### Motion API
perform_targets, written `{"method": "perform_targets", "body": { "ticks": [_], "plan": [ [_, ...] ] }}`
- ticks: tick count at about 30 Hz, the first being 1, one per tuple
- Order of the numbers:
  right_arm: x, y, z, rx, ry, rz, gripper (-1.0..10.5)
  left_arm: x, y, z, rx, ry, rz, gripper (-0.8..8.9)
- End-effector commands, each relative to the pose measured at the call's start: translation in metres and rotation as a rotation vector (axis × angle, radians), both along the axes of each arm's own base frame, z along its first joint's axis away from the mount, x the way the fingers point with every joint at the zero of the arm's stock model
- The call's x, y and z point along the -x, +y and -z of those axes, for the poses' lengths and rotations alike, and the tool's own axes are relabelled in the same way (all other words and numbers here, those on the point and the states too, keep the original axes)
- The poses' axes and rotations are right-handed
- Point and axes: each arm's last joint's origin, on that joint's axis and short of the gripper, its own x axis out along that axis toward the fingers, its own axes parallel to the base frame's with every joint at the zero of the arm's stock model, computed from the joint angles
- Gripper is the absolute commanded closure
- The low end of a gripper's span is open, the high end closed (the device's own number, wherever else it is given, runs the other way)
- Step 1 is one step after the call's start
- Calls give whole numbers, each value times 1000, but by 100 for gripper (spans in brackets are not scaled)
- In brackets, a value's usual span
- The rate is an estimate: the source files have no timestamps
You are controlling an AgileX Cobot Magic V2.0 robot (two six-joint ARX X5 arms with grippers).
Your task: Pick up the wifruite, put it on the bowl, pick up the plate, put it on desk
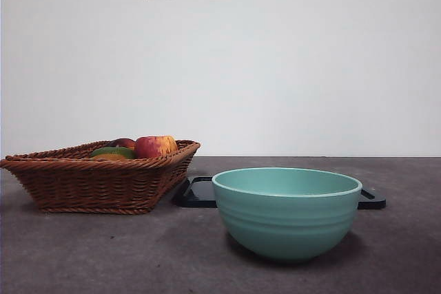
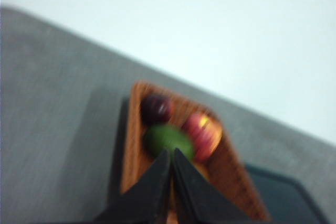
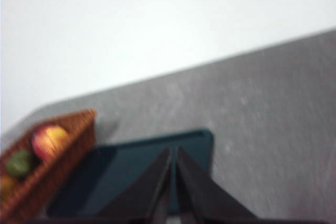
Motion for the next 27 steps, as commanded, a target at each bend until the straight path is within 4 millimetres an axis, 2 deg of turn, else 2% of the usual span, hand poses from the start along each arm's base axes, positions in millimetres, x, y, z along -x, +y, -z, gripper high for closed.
{"method": "perform_targets", "body": {
  "ticks": [1, 9, 15, 21, 27],
  "plan": [
    [7, -1, -24, -28, -73, 2, 941, 8, 0, -25, 7, -68, 1, 803],
    [29, -3, -79, 21, -160, 8, 941, 33, -1, -78, -77, -72, -2, 803],
    [38, -4, -117, 116, -95, 5, 941, 41, -2, -110, -132, 3, 10, 803],
    [32, -1, -149, 241, 63, -100, 941, 32, -4, -130, -198, 149, 138, 803],
    [13, 4, -169, 332, 260, -248, 941, 13, -7, -140, -243, 329, 286, 803]
  ]
}}
